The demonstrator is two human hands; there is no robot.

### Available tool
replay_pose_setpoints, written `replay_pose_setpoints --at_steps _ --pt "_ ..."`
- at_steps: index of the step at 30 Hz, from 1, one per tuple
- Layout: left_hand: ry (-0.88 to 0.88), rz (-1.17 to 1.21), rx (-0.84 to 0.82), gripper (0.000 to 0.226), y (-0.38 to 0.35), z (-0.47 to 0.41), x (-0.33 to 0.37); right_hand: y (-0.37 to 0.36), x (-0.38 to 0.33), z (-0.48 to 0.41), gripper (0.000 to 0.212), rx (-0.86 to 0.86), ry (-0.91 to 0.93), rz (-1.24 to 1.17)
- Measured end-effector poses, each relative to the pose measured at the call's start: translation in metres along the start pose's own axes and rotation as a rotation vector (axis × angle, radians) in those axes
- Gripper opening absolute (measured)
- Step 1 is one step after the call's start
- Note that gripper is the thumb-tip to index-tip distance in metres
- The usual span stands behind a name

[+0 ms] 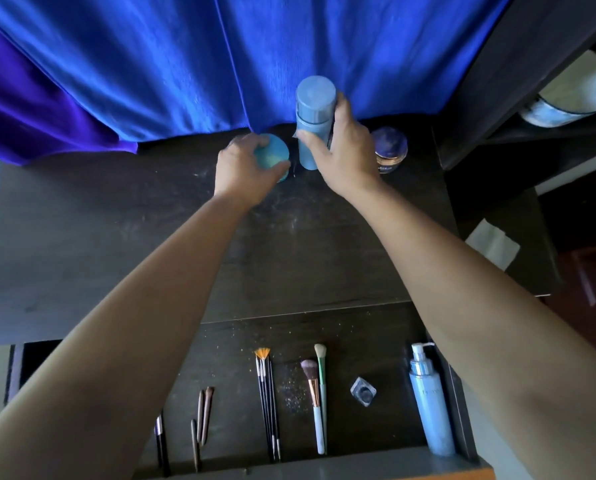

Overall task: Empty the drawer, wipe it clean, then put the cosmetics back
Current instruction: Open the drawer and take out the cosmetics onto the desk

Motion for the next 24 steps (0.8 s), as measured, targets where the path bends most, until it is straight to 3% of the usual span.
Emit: replay_pose_setpoints --at_steps 4,9,12,16,24 --pt "-0.004 0.054 0.028 0.057 -0.001 0.001 -0.003 -0.003 0.000 0.003 0.072 0.014 -0.015 -0.016" --pt "-0.036 -0.121 -0.048 0.063 -0.004 0.009 0.001 -0.002 0.004 0.011 0.076 -0.041 -0.115 -0.028" --pt "-0.068 -0.143 0.006 0.068 0.002 0.047 0.004 0.016 0.010 0.044 0.084 -0.009 -0.125 -0.069" --pt "-0.104 -0.055 0.090 0.062 0.007 0.139 -0.005 0.059 0.013 0.127 0.063 0.106 -0.081 -0.104" --pt "0.037 -0.058 -0.149 0.060 -0.015 0.290 -0.026 0.106 0.034 0.270 0.056 -0.144 -0.307 0.150"
Point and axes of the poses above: each hand's wrist, its own z-axis away from the middle knuckle, its own y-axis out of the back of the hand, x = y × z, the point moved 6 cm from there along -z, towards the middle knuckle, and after that the axes turned 7 degrees about x, right-handed, at the moved point
